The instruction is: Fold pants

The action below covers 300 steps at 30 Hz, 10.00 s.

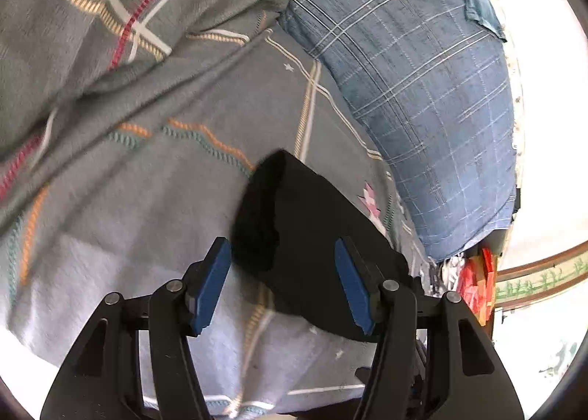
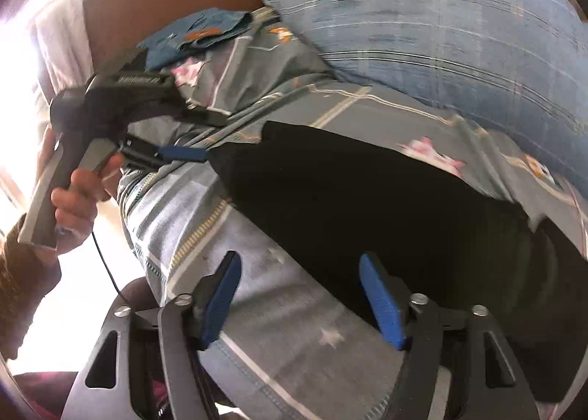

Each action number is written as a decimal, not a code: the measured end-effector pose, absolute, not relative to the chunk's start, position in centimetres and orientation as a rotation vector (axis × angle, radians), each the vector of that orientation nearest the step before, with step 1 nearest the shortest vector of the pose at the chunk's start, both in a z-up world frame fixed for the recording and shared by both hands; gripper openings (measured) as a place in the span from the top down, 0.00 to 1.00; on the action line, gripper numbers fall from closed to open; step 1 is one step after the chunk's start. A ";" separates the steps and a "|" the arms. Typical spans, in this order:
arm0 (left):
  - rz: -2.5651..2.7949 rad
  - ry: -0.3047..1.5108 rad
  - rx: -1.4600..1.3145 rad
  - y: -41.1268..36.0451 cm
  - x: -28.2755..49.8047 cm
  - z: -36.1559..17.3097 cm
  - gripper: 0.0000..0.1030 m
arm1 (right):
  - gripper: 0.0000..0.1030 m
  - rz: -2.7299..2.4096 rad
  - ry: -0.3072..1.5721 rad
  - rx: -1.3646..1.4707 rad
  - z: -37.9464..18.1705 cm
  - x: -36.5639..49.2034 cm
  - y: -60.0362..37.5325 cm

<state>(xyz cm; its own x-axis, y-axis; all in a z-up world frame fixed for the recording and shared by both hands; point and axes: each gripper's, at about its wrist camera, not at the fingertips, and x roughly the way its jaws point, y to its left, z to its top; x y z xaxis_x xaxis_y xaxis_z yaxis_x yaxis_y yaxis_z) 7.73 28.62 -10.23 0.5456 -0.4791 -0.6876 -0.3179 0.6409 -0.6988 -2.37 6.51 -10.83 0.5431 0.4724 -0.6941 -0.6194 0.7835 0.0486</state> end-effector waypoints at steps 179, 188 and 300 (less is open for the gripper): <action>-0.119 1.179 -0.384 1.6 9.2 -8.1 0.16 | 0.45 0.276 0.823 0.342 -10.9 -0.5 -22.3; -0.164 1.154 -0.318 -0.7 7.5 -9.8 0.14 | 0.78 0.239 0.798 0.006 -11.0 -3.2 -20.1; -0.226 1.083 -0.497 8.4 8.4 -5.7 0.55 | 0.32 0.448 0.802 0.204 -8.7 -1.4 -11.9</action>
